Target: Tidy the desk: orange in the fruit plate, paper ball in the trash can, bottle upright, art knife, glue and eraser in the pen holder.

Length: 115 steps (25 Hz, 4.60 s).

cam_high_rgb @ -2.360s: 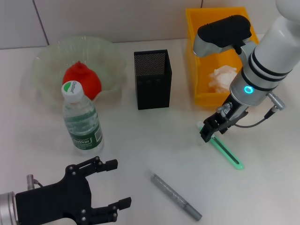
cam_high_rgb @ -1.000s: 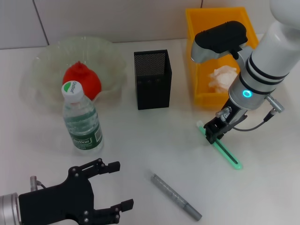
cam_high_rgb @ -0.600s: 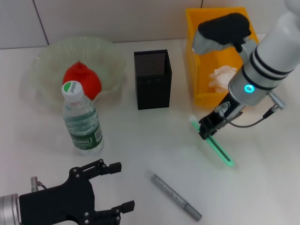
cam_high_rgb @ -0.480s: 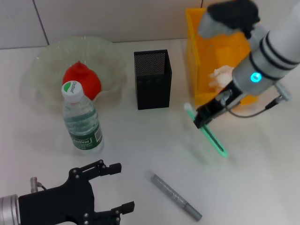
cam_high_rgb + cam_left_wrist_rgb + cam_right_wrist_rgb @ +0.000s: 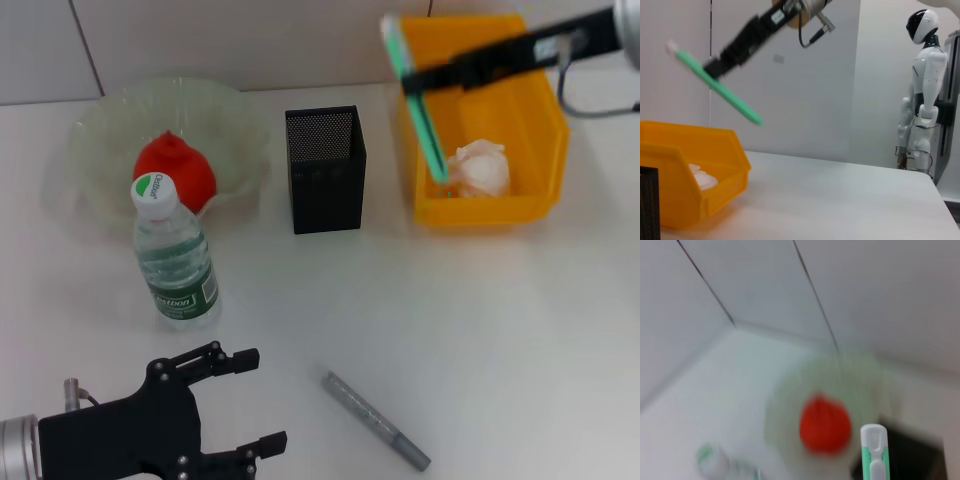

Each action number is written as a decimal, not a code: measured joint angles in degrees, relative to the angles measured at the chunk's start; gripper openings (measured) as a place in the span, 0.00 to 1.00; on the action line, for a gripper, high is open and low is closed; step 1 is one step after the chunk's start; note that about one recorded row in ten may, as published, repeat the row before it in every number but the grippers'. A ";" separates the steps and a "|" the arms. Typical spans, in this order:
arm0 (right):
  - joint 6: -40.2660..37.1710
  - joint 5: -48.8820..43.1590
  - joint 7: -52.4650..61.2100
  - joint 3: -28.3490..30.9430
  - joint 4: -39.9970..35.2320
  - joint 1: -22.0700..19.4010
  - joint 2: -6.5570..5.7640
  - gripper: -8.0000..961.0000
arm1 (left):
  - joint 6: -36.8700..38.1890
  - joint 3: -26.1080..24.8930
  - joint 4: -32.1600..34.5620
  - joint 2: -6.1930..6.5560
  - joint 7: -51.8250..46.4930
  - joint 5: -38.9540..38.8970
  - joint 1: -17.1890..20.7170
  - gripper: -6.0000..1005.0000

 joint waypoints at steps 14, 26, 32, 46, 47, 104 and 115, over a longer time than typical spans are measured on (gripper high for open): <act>19.41 30.81 -43.26 -3.18 19.10 -5.57 0.38 0.17 | -0.84 -0.21 -0.05 0.08 -0.64 0.01 -0.19 0.81; 25.94 44.12 -72.43 -6.94 42.07 -2.59 0.38 0.17 | -0.84 -0.33 -0.11 -0.02 -0.58 0.01 0.25 0.81; 28.11 44.35 -75.41 -6.78 48.66 1.00 0.44 0.17 | -0.84 -0.04 -0.22 -0.09 -0.33 0.01 0.26 0.81; 33.17 45.74 -82.01 -7.03 56.91 5.95 0.59 0.17 | -0.84 0.01 -0.76 -0.10 -0.04 0.01 0.29 0.80; 33.34 45.75 -82.30 -7.04 57.05 5.79 0.62 0.17 | -0.84 0.01 -0.76 -0.11 -0.03 0.01 0.30 0.80; -10.42 26.31 -72.79 3.55 41.73 -18.71 -1.52 0.87 | 5.36 -8.66 48.38 -0.34 -44.89 32.06 8.67 0.80; -10.42 26.25 -74.07 4.16 43.99 -18.99 -2.00 0.87 | 1.59 0.53 50.88 -0.46 -51.38 47.08 1.58 0.80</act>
